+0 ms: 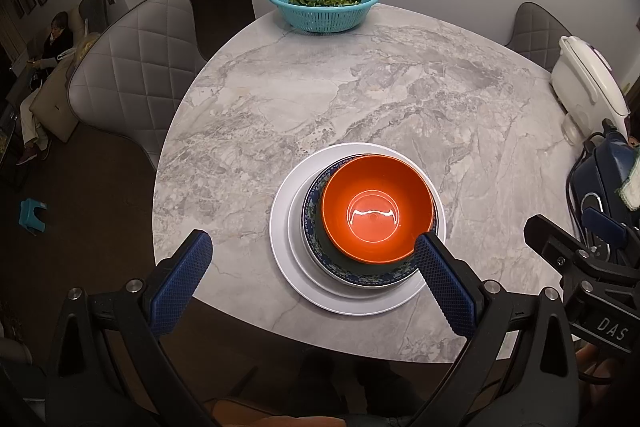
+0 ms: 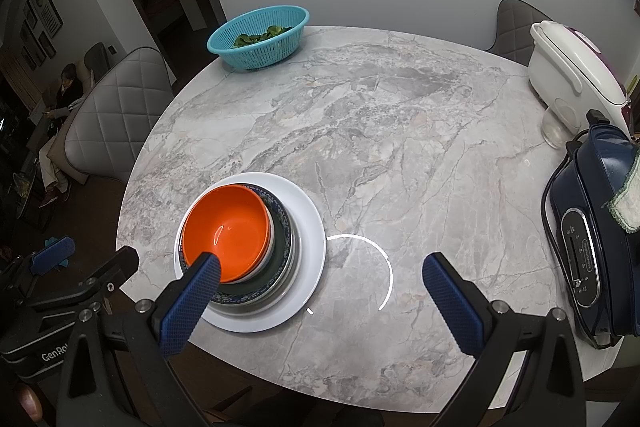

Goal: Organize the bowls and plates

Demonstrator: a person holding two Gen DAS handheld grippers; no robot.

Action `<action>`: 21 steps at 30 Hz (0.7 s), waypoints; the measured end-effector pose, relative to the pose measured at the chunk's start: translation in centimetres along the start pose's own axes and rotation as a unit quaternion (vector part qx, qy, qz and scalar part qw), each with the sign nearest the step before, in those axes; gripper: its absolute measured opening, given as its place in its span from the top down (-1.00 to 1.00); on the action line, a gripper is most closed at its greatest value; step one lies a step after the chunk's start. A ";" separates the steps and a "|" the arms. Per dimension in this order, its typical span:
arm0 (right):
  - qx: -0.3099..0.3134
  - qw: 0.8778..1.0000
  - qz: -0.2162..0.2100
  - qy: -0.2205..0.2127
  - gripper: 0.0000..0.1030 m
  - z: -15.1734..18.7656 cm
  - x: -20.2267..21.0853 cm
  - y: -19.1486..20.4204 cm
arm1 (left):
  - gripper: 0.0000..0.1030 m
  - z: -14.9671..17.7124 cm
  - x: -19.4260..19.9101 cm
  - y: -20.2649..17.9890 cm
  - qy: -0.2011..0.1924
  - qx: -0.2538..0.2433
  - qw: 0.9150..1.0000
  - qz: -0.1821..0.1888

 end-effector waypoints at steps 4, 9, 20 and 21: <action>0.000 1.000 0.001 0.000 -1.00 -0.1 0.0 0.0 | -0.99 0.0 0.0 0.0 0.000 0.000 1.000 0.000; 0.000 1.000 0.000 0.000 -1.00 -0.2 -0.1 0.1 | -0.99 -0.1 0.0 0.0 0.000 -0.001 1.000 0.000; 0.001 1.000 0.000 0.001 -1.00 -0.2 -0.2 0.0 | -0.99 -0.1 -0.1 0.1 0.001 0.000 1.000 0.001; 0.001 1.000 0.000 0.002 -1.00 -0.2 -0.1 0.0 | -0.99 -0.2 -0.1 0.1 0.000 -0.001 1.000 0.001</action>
Point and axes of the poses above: each gripper's, at about its wrist camera, not at the fingertips, and x roughly against the way its jaws point, y to its left, z to its underside, the point moved 3 cm from there along -x, roughly the way its jaws point, and after that the axes turned 10 degrees about -x, right-handed, at the moved point
